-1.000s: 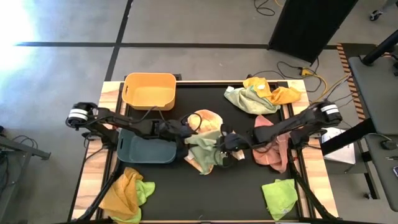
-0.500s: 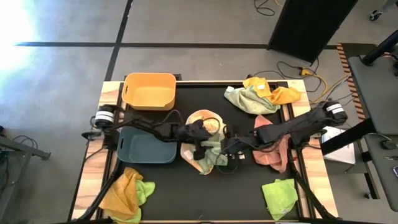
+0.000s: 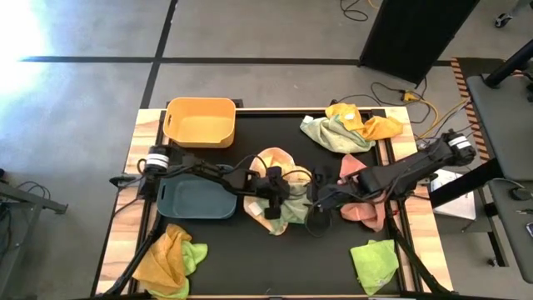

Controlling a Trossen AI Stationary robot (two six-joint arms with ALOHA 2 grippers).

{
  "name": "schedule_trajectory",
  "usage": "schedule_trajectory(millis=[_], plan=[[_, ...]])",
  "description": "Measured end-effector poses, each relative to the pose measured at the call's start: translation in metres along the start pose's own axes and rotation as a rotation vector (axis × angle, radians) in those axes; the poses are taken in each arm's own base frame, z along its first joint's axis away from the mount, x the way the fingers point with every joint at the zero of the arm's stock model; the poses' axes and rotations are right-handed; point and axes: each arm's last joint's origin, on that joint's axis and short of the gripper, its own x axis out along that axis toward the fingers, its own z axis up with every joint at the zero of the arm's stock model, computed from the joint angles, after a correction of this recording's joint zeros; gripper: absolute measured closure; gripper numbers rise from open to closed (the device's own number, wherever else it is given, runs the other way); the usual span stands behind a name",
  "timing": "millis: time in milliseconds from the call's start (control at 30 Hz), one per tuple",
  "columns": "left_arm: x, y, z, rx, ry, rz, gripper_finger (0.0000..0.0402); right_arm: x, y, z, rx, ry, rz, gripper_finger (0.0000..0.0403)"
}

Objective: Sort microfiber towel by color & place in baskets
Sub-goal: Put the bottom light green microfiber towel into the blue bin

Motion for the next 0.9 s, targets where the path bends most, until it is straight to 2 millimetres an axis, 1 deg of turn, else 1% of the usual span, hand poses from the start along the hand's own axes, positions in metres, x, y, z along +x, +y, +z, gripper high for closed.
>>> schedule_trajectory(millis=[33,167,233,333,400,500,567,633,667,767,867,900], plan=[[-0.006,0.000,0.005,0.013,-0.009,0.006,0.0381,-0.002,-0.001,0.000,0.001,-0.007,-0.009,0.0137],[-0.044,-0.001,0.031,0.046,-0.105,0.003,0.0389,-0.006,-0.003,0.000,0.002,-0.015,-0.028,0.0155],[-0.071,-0.004,0.044,0.080,-0.161,0.000,0.0395,-0.007,-0.003,-0.001,-0.002,-0.007,-0.037,0.0163],[-0.117,-0.004,0.059,0.113,-0.247,-0.005,0.0396,-0.007,-0.004,-0.001,0.004,-0.007,-0.069,0.0171],[-0.147,-0.001,0.063,0.130,-0.264,-0.009,0.0396,-0.007,-0.005,-0.001,0.010,-0.017,-0.089,0.0174],[-0.186,0.002,0.059,0.146,-0.239,-0.020,0.0397,-0.007,-0.005,0.001,0.023,-0.036,-0.111,0.0176],[-0.216,0.004,0.052,0.135,-0.218,-0.032,0.0398,-0.007,-0.006,-0.003,0.008,0.000,-0.111,0.0176],[-0.245,0.007,0.044,0.087,-0.195,-0.050,0.0398,-0.005,-0.005,-0.003,0.008,-0.002,-0.106,0.0176],[-0.256,0.009,0.037,0.052,-0.155,-0.060,0.0398,-0.005,-0.005,-0.002,0.012,-0.011,-0.104,0.0177],[-0.283,0.013,0.014,-0.064,-0.034,-0.070,0.0398,-0.005,-0.006,-0.004,0.012,-0.008,-0.118,0.0177],[-0.310,0.018,-0.001,-0.153,-0.016,-0.072,0.0398,-0.004,-0.007,-0.005,0.009,-0.013,-0.174,0.0174],[-0.316,0.020,-0.004,-0.170,-0.012,-0.072,0.0398,-0.004,-0.008,-0.004,0.012,-0.024,-0.195,0.0172]])
